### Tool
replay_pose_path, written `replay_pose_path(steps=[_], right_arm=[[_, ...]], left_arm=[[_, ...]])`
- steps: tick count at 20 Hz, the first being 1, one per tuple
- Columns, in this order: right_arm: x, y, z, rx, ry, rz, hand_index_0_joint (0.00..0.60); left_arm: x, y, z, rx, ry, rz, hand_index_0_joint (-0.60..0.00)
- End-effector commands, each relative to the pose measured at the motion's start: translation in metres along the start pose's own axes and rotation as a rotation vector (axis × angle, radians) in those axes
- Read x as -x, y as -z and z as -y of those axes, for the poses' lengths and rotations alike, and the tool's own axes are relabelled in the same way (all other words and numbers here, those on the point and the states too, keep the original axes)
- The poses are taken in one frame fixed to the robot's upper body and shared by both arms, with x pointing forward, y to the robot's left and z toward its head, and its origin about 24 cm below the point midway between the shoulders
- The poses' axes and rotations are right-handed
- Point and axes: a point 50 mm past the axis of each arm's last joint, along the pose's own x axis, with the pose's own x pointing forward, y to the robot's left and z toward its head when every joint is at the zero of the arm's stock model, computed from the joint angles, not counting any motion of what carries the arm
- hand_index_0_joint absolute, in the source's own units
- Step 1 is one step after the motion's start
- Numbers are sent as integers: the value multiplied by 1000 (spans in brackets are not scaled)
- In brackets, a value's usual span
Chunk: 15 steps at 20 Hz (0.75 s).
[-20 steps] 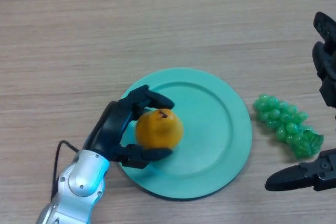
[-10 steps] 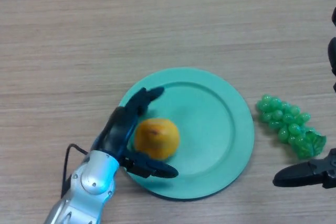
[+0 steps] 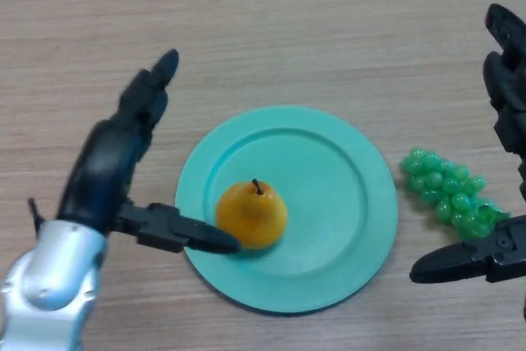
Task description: Pick up the yellow pear and place it on the plate
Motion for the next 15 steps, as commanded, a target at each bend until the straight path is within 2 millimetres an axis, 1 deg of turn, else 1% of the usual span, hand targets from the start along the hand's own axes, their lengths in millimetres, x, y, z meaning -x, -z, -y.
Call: replay_pose_path(steps=[1, 3, 5, 7, 11, 15], right_arm=[[2, -23, 5, 26, -17, 159, 0], [0, -21, 7, 28, -9, 179, 0], [-3, -16, 8, 29, -13, 171, 0], [-6, -16, 7, 26, -28, 173, 0], [-13, -15, 2, 26, -39, 194, 0], [-17, -15, -5, 21, -70, 180, 0]], left_arm=[[14, -35, -25, 73, -29, 172, 0], [18, -36, -34, 113, -34, 187, 0], [17, -38, -44, 159, -84, 202, 0], [15, -42, -49, 132, -125, 265, 0], [15, -48, -52, 70, -160, 309, 0], [19, -54, -54, 14, -186, 333, 0]])
